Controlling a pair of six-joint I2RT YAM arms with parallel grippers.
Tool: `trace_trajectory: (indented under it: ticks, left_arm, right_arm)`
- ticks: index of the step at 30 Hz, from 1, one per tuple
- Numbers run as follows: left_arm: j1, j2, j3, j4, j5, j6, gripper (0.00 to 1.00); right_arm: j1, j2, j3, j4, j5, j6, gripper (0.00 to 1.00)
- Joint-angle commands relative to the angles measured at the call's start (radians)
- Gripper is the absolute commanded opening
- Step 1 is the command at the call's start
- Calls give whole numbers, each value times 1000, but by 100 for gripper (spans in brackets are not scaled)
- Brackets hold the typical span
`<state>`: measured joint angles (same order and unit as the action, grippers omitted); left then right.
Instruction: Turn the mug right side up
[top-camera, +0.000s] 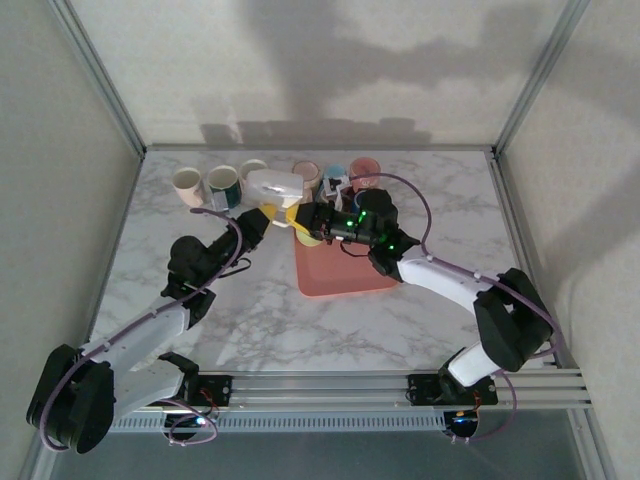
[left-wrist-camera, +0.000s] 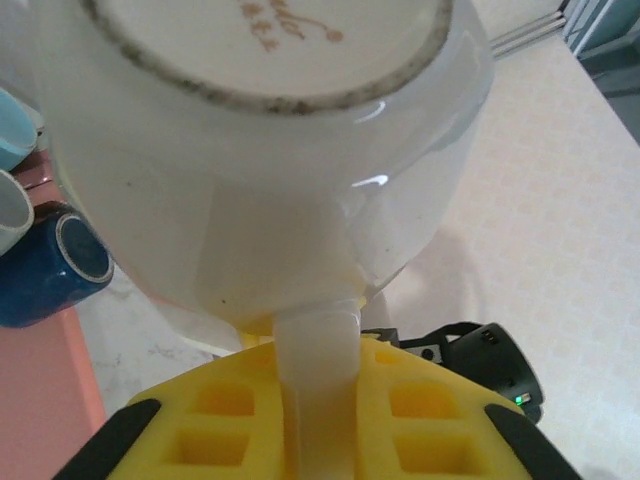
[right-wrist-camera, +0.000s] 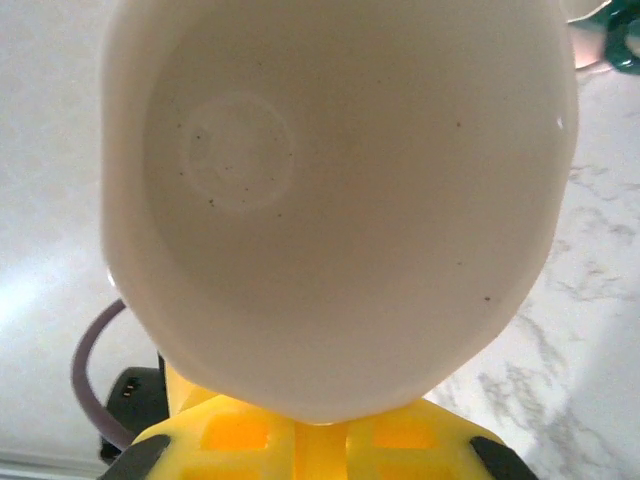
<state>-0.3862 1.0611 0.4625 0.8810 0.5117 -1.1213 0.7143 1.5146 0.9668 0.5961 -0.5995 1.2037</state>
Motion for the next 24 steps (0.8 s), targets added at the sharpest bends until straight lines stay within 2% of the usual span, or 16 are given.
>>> trace_trajectory:
  ticks: [1, 4, 7, 17, 20, 24]
  left_arm:
    - [1, -22, 33, 27, 50, 48, 31]
    - [2, -23, 53, -15, 61, 68, 44]
    - [2, -26, 62, -57, 60, 87, 49]
    - [1, 11, 76, -93, 106, 106, 55]
    - [1, 5, 104, -183, 121, 168, 56]
    - [2, -14, 176, -395, 121, 317, 56]
  right_arm:
    - [3, -70, 84, -141, 63, -170, 0]
    - [3, -87, 122, -260, 89, -257, 0]
    - [2, -110, 144, -348, 122, -327, 0]
    - [-22, -183, 162, -485, 200, -430, 0]
    - [-37, -215, 182, -584, 249, -492, 0]
    - [-61, -256, 235, -790, 354, -608, 0]
